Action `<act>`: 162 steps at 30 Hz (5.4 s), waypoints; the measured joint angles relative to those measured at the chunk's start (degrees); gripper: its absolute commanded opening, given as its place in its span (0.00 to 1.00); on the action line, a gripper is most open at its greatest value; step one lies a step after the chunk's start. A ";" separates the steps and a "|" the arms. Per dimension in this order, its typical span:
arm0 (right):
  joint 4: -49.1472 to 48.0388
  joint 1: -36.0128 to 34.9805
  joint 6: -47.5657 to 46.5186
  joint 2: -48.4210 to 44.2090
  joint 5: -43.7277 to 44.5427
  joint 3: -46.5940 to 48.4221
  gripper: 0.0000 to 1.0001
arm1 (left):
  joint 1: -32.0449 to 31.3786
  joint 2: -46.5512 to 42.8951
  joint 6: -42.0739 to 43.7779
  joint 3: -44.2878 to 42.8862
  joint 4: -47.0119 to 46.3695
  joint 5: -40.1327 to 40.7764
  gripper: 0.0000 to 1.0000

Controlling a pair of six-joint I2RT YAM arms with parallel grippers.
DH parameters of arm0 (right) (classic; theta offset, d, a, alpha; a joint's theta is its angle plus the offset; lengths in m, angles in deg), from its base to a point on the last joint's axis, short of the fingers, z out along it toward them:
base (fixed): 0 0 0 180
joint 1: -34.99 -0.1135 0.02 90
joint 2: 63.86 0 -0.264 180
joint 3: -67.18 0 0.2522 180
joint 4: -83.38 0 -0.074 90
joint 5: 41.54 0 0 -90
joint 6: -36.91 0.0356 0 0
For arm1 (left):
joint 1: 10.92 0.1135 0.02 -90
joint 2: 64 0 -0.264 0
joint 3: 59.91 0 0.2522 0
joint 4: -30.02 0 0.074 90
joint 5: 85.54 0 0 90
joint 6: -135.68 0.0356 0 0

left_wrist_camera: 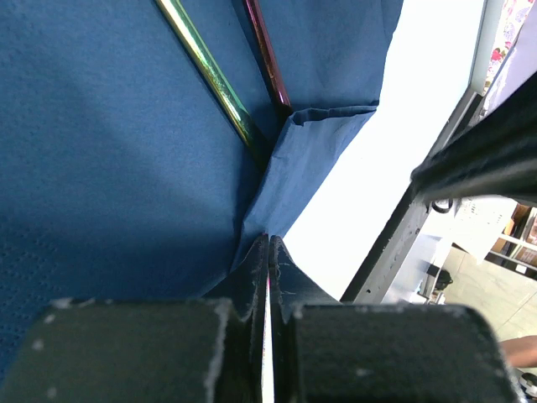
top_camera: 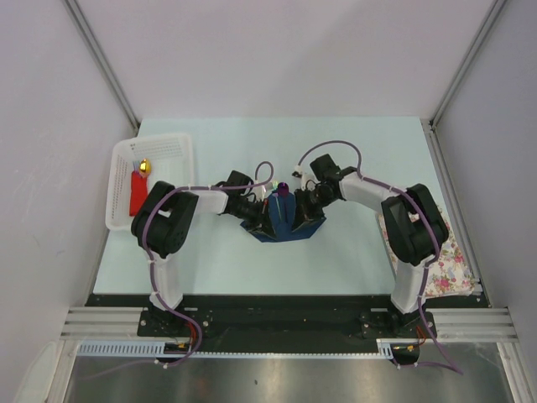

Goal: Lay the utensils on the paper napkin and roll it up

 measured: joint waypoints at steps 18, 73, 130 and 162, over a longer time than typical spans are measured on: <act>0.46 -1.75 -0.39 7.39 2.47 0.28 0.08 | 0.02 0.00 0.00 0.00 0.00 -0.02 0.00; 1.33 0.15 1.57 9.33 -1.25 1.14 0.13 | -0.79 9.70 -35.43 14.12 -61.51 -7.19 0.03; -11.67 12.28 15.45 11.23 -28.96 -4.33 0.87 | -0.28 10.36 -35.43 12.61 -58.73 -8.13 0.01; -23.89 14.71 26.16 5.05 -24.98 -9.35 0.66 | -0.17 10.51 -35.54 12.72 -59.67 -8.35 0.00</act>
